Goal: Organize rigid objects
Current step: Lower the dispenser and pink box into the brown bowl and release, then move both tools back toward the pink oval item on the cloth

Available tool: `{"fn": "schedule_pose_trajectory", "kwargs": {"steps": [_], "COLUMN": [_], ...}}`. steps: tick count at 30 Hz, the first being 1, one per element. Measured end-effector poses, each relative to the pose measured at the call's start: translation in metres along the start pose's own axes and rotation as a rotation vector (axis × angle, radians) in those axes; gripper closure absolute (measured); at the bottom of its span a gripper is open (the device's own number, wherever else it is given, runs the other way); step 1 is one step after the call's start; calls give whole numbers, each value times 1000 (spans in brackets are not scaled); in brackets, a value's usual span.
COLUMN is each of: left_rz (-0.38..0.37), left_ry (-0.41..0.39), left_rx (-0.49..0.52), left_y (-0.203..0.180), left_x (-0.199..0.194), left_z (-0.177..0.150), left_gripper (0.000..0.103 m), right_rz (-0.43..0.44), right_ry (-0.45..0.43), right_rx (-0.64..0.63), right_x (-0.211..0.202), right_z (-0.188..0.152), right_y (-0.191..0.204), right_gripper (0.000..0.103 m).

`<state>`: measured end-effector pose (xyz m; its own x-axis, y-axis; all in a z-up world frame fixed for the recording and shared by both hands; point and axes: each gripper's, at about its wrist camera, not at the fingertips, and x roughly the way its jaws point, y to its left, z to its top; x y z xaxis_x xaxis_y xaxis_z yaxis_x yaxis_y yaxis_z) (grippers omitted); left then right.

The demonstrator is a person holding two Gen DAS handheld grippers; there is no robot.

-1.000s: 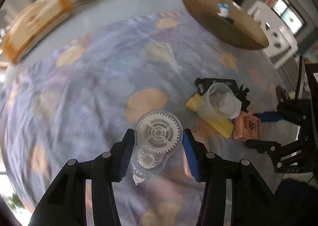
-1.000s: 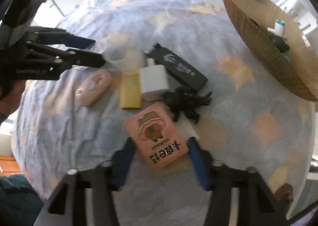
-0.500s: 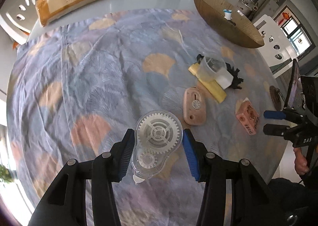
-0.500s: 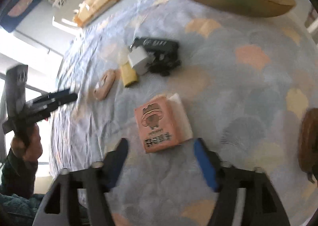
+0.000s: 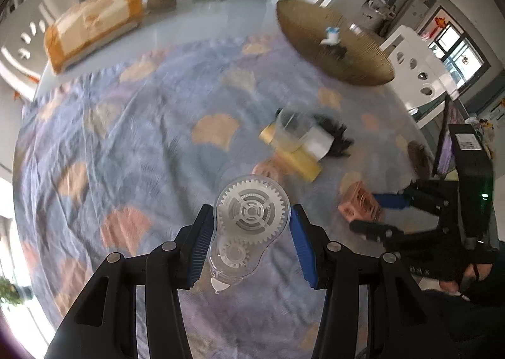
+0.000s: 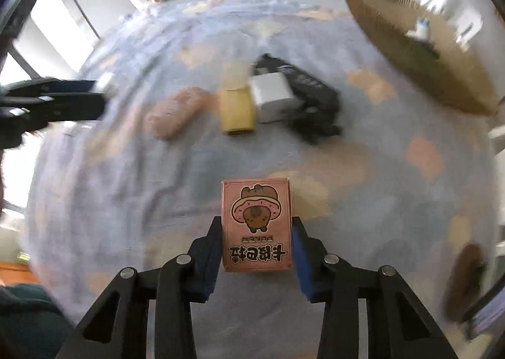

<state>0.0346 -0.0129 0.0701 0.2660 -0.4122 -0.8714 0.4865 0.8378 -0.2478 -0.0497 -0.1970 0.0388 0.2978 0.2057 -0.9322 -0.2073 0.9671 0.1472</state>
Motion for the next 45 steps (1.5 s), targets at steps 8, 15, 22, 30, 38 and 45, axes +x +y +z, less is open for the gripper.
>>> {"fn": "schedule_pose_trajectory", "kwargs": {"steps": [8, 15, 22, 30, 38, 45], "left_rz": [-59, -145, -116, -58, -25, 29], "left_ry": [-199, -259, -143, -108, -178, -220], "left_rx": [165, 220, 215, 165, 15, -85], "left_y": [-64, -124, -146, -137, -72, -28], "left_x": [-46, -27, 41, 53, -15, -61], "left_z": [94, 177, 200, 204, 150, 93], "left_gripper": [57, 57, 57, 33, 33, 33], "right_rz": [-69, -258, -262, -269, -244, -188], "right_ry": [-303, -399, -289, -236, -254, -243], "right_rx": [148, 397, 502, 546, 530, 413], "right_x": [-122, -157, -129, -111, -130, -132], "right_z": [64, 112, 126, 122, 92, 80], "right_y": [-49, -119, -169, -203, -177, -115], "right_gripper": [63, 63, 63, 60, 46, 43]}}
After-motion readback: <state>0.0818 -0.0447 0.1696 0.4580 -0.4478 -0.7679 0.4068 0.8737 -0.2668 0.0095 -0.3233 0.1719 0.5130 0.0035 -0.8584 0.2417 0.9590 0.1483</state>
